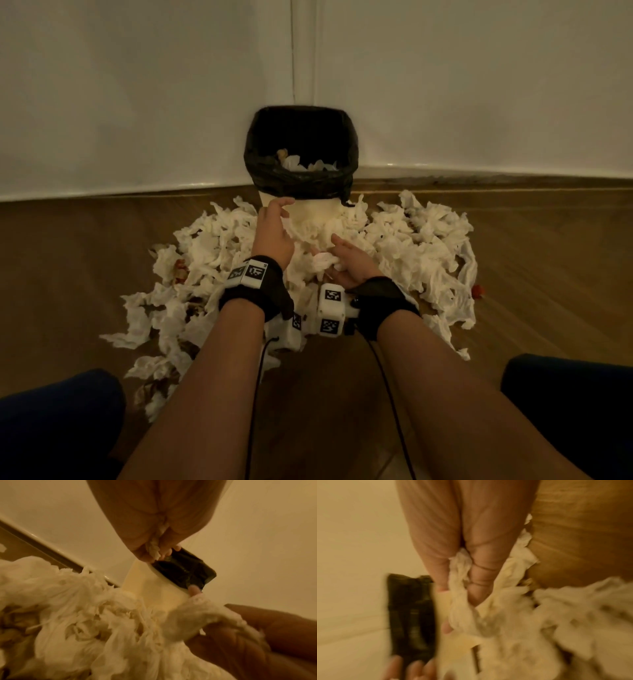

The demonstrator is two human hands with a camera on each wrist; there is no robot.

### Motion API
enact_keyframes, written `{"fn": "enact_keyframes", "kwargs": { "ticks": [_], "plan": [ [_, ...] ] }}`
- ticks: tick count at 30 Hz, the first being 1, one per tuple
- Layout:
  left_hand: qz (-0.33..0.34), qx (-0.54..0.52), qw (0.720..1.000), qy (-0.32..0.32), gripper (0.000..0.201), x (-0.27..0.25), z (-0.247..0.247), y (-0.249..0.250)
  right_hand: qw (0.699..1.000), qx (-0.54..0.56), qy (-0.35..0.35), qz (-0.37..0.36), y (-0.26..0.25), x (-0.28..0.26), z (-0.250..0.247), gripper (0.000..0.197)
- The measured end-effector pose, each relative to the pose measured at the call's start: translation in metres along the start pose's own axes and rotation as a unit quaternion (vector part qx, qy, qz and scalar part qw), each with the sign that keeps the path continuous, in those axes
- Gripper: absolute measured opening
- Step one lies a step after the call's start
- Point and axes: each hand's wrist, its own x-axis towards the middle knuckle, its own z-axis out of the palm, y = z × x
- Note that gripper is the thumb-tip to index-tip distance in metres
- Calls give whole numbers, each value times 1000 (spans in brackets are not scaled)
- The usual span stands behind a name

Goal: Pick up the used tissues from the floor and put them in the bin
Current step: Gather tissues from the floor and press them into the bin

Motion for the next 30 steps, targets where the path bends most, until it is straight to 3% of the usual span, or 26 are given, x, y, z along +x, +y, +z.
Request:
{"fn": "enact_keyframes", "kwargs": {
  "ticks": [2,6,9,13,16,18,23,25,30],
  "plan": [
    [-25,-44,999,8,59,2,-8,18,999,27,-24,-24,-15,-16,18,45],
    [-45,-105,993,8,46,2,-34,60,990,-51,28,-128,-55,-54,51,35],
    [4,-31,999,-6,44,-4,-60,90,988,-38,35,-147,-88,-93,74,29],
    [47,25,998,19,36,-10,-92,125,984,19,-26,-177,-121,-141,101,52],
    [52,20,997,45,29,-10,-112,143,976,61,-104,-181,-140,-171,119,24],
    [39,6,998,51,28,-6,-122,149,972,64,-115,-197,-150,-183,130,16],
    [21,32,998,40,34,14,-137,155,969,39,-84,-231,-170,-173,137,39],
    [35,38,998,28,32,22,-137,157,962,-9,-70,-264,-170,-160,137,37],
    [43,83,995,35,20,42,-115,151,885,-218,-6,-410,-154,-110,125,26]
  ]
}}
